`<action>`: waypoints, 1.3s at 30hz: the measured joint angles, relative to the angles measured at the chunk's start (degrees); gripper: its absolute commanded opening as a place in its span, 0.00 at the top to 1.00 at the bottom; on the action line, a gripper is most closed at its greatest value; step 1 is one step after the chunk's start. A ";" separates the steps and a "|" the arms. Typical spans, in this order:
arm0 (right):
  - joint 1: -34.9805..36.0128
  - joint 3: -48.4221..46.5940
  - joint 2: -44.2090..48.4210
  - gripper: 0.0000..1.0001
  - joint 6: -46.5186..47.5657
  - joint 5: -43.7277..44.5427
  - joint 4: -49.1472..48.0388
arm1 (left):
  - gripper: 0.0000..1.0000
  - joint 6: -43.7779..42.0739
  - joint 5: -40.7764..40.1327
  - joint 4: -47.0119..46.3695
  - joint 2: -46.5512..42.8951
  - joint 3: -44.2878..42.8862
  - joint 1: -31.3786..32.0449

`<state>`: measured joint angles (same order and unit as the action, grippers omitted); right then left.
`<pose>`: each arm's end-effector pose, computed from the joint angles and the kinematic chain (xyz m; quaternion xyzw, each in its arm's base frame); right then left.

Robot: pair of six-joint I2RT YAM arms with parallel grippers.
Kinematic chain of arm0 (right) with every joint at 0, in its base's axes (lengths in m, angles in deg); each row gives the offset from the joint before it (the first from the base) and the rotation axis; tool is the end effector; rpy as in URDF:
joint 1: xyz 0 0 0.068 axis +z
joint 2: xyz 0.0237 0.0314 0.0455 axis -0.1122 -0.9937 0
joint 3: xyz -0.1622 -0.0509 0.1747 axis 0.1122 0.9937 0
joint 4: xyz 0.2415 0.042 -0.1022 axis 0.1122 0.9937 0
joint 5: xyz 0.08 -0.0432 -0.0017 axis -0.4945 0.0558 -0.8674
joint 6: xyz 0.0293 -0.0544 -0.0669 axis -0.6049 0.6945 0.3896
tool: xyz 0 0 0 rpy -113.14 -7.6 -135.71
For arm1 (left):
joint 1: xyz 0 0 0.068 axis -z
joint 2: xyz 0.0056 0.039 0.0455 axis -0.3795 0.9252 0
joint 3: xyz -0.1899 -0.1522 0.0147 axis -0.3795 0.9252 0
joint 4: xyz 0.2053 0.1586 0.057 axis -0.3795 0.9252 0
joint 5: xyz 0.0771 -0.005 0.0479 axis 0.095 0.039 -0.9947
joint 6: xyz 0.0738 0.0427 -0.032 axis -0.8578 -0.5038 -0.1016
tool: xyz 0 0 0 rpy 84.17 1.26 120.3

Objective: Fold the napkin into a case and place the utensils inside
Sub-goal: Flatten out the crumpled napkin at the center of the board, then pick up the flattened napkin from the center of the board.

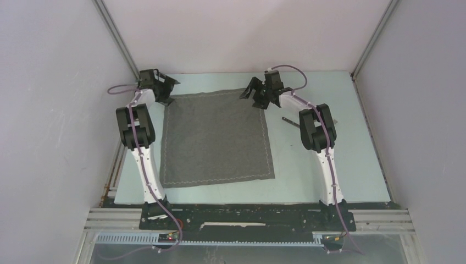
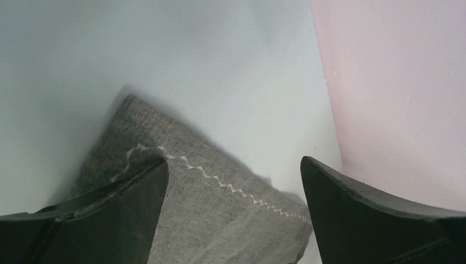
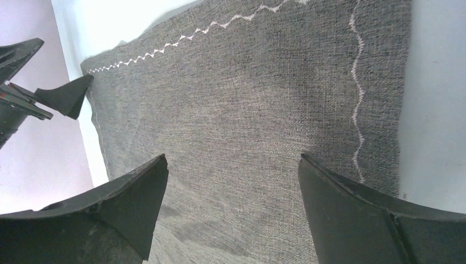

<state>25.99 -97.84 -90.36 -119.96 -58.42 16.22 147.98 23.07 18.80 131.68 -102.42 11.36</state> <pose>0.5185 0.2136 0.1032 0.0941 0.8856 0.3509 0.2892 0.5396 0.0830 0.1030 -0.4722 0.7754 -0.2709 0.3199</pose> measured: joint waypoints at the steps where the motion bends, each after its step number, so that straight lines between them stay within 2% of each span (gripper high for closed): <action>1: -0.09 -0.48 -0.17 0.03 0.31 -0.11 0.59 | 0.00 -1.07 -0.26 1.03 1.11 -2.23 0.02; 6: 0.07 -3.48 0.11 0.00 5.51 1.07 8.44 | 0.00 -8.81 -2.51 8.85 4.26 -12.41 0.61; 10: 1.49 -1.14 6.14 0.00 11.28 7.93 19.74 | 0.00 -15.43 -5.70 13.44 -0.28 -12.13 1.97; 13: 3.37 9.16 17.44 0.00 12.92 13.20 24.06 | 0.00 -18.97 -8.63 15.41 -11.65 -2.05 4.39; 15: 5.60 18.95 27.23 0.05 12.28 16.72 26.18 | 0.01 -20.06 -9.57 15.06 -22.08 8.11 5.99; 18: 9.77 31.10 38.56 0.06 9.22 21.20 30.86 | 0.02 -20.96 -9.35 14.43 -39.06 23.45 8.15; 24: 20.98 44.41 43.54 0.10 -2.93 31.21 39.23 | 0.02 -23.89 -10.58 19.41 -62.90 42.23 7.67; 28: 28.81 46.56 43.54 0.19 -13.38 34.34 44.11 | 0.03 -24.90 -11.39 24.74 -74.34 50.18 7.72; 30: 30.93 47.04 43.82 0.29 -16.76 34.88 44.00 | 0.03 -25.03 -11.19 26.53 -78.88 53.05 7.72; 39: 29.62 52.39 47.15 0.38 -23.54 35.93 40.65 | 0.03 -25.99 -6.43 29.59 -84.94 55.89 7.72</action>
<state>55.61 -45.44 -43.21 -143.50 -22.49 56.88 121.99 16.64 48.40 46.75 -46.53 19.08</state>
